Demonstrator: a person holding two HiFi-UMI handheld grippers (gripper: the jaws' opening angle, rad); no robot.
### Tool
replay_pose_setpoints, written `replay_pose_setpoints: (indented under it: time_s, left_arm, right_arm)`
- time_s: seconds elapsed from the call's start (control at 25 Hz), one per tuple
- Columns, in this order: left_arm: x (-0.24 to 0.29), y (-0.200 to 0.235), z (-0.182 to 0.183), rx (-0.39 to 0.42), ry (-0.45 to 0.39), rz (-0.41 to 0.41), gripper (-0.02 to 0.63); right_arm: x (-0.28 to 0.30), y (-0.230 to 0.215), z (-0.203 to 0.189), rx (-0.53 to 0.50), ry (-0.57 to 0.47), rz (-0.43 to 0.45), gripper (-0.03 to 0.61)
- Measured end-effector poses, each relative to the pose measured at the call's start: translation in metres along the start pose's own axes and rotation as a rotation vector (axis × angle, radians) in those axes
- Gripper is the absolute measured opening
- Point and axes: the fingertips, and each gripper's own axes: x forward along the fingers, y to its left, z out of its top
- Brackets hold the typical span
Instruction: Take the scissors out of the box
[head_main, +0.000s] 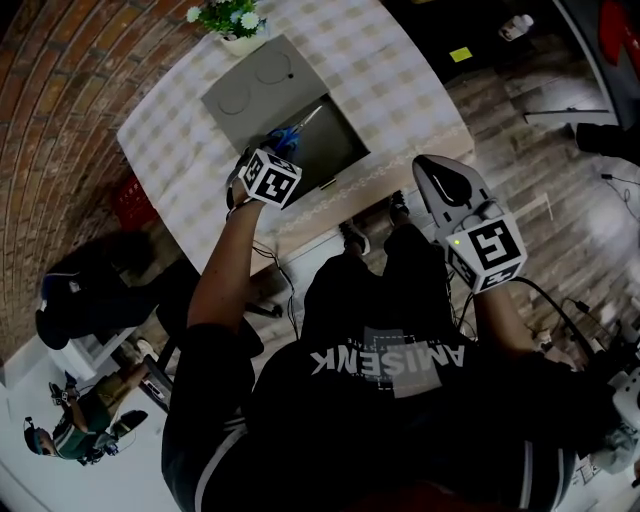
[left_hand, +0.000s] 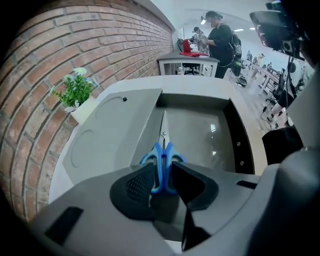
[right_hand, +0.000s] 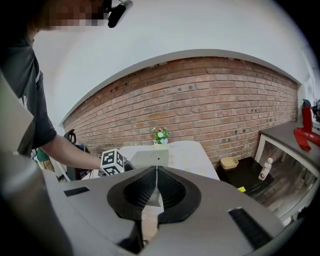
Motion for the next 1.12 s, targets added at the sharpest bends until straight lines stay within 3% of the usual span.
replay_pose_setpoints:
  time_s: [0.44,1.12]
  left_arm:
    - [0.001,-0.005,0.0,-0.056,0.03,-0.046,0.094]
    - [0.008,-0.012,-0.006,-0.047,0.09,-0.106,0.092]
  right_arm:
    - [-0.001,0.007,-0.009,0.015,0.005,0.023,0.043]
    - [0.009,0.004,-0.007,0.026,0.004,0.031,0.043]
